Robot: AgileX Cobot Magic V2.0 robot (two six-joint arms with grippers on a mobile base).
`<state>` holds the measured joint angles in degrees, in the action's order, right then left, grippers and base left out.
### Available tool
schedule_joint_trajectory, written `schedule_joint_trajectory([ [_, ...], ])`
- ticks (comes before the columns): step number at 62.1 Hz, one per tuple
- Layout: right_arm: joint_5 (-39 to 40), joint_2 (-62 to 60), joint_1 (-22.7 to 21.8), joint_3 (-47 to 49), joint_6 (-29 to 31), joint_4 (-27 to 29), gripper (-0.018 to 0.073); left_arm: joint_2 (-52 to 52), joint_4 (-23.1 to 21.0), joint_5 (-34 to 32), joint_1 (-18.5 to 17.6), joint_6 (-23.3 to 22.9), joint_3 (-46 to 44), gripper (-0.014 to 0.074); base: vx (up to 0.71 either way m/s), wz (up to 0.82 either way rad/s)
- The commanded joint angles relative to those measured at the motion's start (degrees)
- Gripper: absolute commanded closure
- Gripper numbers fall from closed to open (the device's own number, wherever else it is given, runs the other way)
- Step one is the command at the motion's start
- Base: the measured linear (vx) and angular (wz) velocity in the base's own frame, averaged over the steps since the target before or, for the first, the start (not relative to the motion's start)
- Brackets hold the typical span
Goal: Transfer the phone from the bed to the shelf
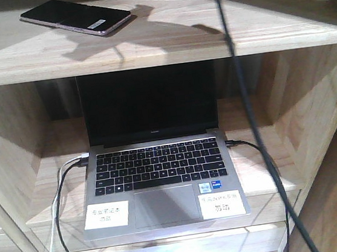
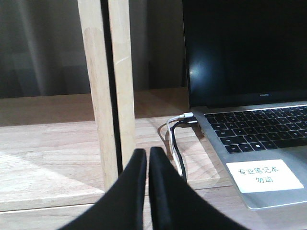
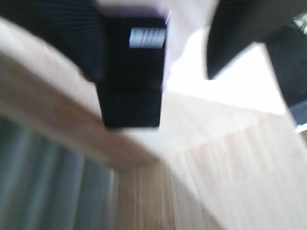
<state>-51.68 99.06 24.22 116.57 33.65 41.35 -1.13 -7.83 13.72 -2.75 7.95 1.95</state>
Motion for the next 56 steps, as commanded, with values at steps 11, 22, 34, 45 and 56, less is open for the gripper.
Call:
schedule_joint_trajectory([
  [11, 2.6, -9.5, -0.1, -4.5, -3.0, -1.6, 0.0573, -0.3, -0.5, -4.2, -0.2, -0.2, 0.2, 0.0596, 0.00, 0.00],
  [22, 9.1, -17.0, -0.1, -15.5, -2.5, -1.8, 0.0569, -0.3, -0.5, -4.2, -0.2, -0.2, 0.2, 0.0596, 0.00, 0.00],
  [34, 14.9, -26.1, -0.1, -28.3, -2.3, -2.0, 0.0565, -0.3, -0.5, -4.2, -0.2, -0.2, 0.2, 0.0596, 0.00, 0.00],
  [45, 20.2, -35.1, -0.1, -40.2, -1.5, -2.0, 0.0565, -0.3, -0.5, -4.2, -0.2, -0.2, 0.2, 0.0596, 0.00, 0.00],
  [56, 24.8, -44.2, -0.1, -51.9, -1.5, -2.0, 0.0565, -0.3, -0.5, -4.2, -0.2, -0.2, 0.2, 0.0596, 0.00, 0.00],
])
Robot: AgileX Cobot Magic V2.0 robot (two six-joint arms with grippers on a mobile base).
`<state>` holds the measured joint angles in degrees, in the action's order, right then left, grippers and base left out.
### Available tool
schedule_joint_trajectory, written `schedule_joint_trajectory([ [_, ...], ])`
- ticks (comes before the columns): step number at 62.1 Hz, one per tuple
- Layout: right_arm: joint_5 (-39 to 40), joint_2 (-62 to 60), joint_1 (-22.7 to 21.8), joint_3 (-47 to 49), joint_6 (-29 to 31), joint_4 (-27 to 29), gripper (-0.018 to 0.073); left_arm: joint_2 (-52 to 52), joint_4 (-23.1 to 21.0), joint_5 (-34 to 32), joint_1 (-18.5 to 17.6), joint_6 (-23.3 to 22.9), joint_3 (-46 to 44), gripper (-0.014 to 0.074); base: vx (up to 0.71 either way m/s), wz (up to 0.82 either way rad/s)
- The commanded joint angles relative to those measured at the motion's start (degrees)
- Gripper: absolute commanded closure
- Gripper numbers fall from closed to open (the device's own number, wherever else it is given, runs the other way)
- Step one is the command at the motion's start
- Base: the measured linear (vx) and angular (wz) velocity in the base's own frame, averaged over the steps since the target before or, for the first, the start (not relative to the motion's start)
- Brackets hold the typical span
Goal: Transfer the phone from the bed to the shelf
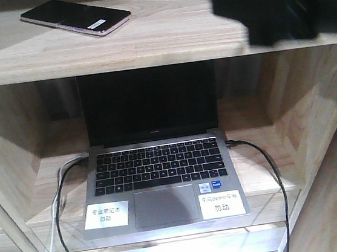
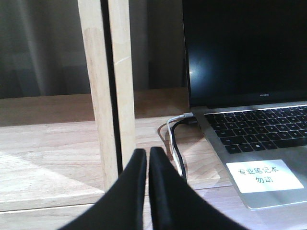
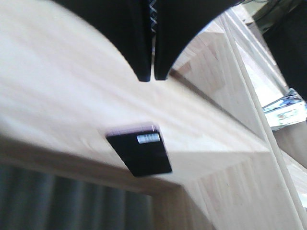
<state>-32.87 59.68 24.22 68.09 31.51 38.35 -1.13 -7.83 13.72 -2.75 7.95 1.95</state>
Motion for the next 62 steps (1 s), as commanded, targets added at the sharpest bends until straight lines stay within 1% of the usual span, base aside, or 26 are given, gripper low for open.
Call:
schedule_joint_trajectory([
  [1, 6.4, -5.5, -0.1, -4.3, 0.6, 1.0, 0.0565, -0.3, -0.5, -4.2, -0.2, -0.2, 0.2, 0.0596, 0.00, 0.00],
  [17, 8.9, -16.6, -0.1, -18.2, 0.8, 1.0, 0.0565, -0.3, -0.5, -4.2, -0.2, -0.2, 0.2, 0.0596, 0.00, 0.00],
  [38, 9.6, -28.3, -0.1, -31.0, 0.8, 1.0, 0.0565, -0.3, -0.5, -4.2, -0.2, -0.2, 0.2, 0.0596, 0.00, 0.00],
  [47, 9.7, -30.4, -0.1, -33.7, 0.8, 1.0, 0.0565, -0.3, -0.5, -4.2, -0.2, -0.2, 0.2, 0.0596, 0.00, 0.00],
  [62, 9.0, -30.5, -0.1, -33.7, 0.8, 1.0, 0.0564, -0.3, -0.5, -4.2, -0.2, -0.2, 0.2, 0.0596, 0.00, 0.00],
])
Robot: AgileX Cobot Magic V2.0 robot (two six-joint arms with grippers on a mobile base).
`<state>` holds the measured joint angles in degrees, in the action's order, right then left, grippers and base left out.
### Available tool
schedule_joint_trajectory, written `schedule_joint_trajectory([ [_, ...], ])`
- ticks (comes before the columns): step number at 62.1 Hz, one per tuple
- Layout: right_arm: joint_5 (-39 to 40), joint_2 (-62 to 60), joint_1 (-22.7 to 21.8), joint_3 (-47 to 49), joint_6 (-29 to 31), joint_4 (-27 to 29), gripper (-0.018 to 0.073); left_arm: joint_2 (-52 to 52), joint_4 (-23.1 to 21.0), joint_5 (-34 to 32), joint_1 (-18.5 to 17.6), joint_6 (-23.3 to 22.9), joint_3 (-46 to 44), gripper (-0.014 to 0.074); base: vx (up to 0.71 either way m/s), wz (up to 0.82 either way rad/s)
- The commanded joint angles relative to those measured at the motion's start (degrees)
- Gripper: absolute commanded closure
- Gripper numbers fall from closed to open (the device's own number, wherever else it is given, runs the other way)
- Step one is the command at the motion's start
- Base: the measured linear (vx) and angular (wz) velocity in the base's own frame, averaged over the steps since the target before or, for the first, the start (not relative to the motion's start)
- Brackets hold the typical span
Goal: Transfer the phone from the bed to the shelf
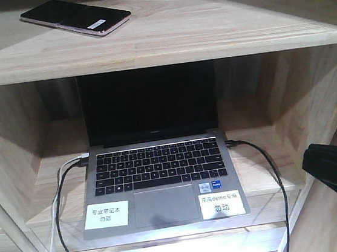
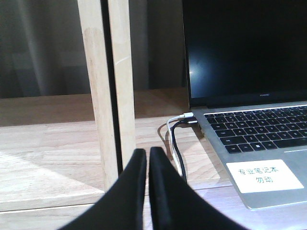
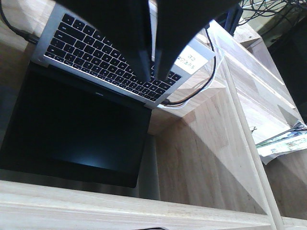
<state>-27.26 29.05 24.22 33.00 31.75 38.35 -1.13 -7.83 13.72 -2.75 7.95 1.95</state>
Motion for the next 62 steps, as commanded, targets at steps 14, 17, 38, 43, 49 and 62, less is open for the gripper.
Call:
schedule_joint_trajectory([
  [14, 3.5, 0.1, -0.1, 1.4, 0.6, 1.1, 0.0564, -0.3, -0.5, -4.2, -0.2, -0.2, 0.2, 0.0596, 0.00, 0.00],
  [17, 3.5, 0.1, -0.1, 1.4, 0.6, 1.1, 0.0564, -0.3, -0.5, -4.2, -0.2, -0.2, 0.2, 0.0596, 0.00, 0.00],
  [38, 4.5, 0.1, -0.1, 1.4, -1.0, 1.0, 0.0564, -0.3, -0.5, -4.2, -0.2, -0.2, 0.2, 0.0596, 0.00, 0.00],
  [43, 5.3, 0.1, -0.1, 1.4, -3.2, 0.1, 0.0564, -0.3, -0.5, -4.2, -0.2, -0.2, 0.2, 0.0596, 0.00, 0.00],
  [49, 6.0, 0.1, -0.1, 1.4, -8.0, -6.3, 0.0564, -0.3, -0.5, -4.2, -0.2, -0.2, 0.2, 0.0596, 0.00, 0.00],
  [62, 6.5, 0.1, -0.1, 1.0, -28.6, -27.1, 0.0564, -0.3, -0.5, -4.2, -0.2, -0.2, 0.2, 0.0596, 0.00, 0.00],
])
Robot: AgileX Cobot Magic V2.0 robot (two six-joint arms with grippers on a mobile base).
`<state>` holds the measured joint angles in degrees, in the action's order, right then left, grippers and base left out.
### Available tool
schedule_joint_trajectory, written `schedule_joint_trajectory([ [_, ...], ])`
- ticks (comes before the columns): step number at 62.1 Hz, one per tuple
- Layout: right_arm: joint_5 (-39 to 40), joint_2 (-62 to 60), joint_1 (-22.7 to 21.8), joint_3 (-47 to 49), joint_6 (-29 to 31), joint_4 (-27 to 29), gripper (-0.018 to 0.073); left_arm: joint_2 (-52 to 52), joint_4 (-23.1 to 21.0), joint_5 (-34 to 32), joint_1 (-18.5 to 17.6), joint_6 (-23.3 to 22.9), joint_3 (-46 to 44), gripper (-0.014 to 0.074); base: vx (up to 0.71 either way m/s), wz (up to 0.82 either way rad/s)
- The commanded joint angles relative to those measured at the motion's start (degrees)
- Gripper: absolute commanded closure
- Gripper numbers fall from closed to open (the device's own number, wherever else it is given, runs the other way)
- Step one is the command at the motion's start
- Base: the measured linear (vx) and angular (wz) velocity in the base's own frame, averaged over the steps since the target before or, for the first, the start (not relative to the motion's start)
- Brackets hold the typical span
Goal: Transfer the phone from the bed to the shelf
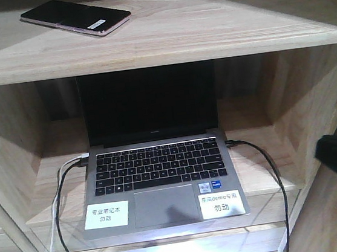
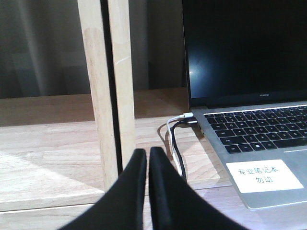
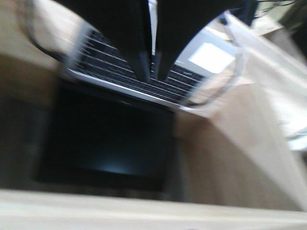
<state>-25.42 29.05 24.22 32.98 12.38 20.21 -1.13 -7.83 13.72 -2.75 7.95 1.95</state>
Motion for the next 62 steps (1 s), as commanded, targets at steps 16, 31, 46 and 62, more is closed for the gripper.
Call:
schedule_joint_trajectory([
  [16, 13.5, -0.1, -1.5, -7.4, -15.4, -16.0, 0.0564, -0.3, -0.5, -4.2, -0.2, -0.2, 0.2, 0.0596, 0.00, 0.00],
  [31, 17.0, -7.8, -12.9, -14.7, -14.4, -15.7, 0.0564, -0.3, -0.5, -4.2, -0.2, -0.2, 0.2, 0.0596, 0.00, 0.00],
  [46, 17.0, -17.3, -22.7, -21.3, -12.1, -15.8, 0.0564, -0.3, -0.5, -4.2, -0.2, -0.2, 0.2, 0.0596, 0.00, 0.00],
  [62, 17.0, -24.7, -27.5, -26.7, -9.7, -15.8, 0.0564, -0.3, -0.5, -4.2, -0.2, -0.2, 0.2, 0.0596, 0.00, 0.00],
])
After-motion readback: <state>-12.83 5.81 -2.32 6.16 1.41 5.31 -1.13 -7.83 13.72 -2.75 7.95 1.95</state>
